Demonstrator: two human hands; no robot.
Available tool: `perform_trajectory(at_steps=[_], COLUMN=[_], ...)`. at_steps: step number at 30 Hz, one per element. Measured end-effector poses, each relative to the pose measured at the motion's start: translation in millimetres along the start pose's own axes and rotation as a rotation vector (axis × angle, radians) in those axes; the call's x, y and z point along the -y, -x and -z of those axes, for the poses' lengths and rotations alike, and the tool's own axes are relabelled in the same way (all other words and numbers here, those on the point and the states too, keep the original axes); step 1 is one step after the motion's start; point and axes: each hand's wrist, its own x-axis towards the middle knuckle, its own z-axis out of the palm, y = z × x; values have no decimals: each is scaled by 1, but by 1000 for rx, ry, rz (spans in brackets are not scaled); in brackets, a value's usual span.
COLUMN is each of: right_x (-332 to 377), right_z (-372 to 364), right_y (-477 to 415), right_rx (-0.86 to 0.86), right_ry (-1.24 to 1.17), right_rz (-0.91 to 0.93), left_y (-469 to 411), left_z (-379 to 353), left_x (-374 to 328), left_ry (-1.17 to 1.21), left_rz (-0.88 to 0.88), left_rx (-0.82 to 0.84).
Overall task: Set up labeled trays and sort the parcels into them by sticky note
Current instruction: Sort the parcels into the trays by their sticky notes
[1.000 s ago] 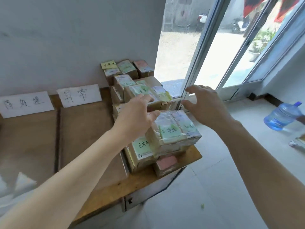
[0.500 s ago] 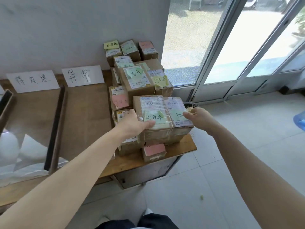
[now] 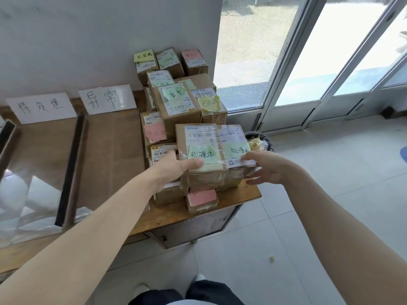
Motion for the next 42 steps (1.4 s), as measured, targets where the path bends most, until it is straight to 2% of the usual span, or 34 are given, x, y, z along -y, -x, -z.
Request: perform_trajectory(at_steps=[5,12,16,21,26,36,42], right_x=[0,19,36,73,118,181,210], right_z=[8,27,32,10,-51,-206,-336], right_y=[6,35,45,46,44,22,11], right_rx=[7,115,199,295,286,283,339], right_ry=[-58,-175,-194,-175,-103,55,-69], right_rz=[24,222,302,429,547,585,534], left_y=[2,11,29,44,62,89,105], left_z=[-4,5,17,48,92,229,345], left_x=[-2,-18,-34,-34,-24,27,72], left_ry=[88,161,154,234,312,325,339], left_rz=[-35,-189,-312,-362,-416,-393,-362], left_rx=[59,145,114,-12,-95,-271,-357])
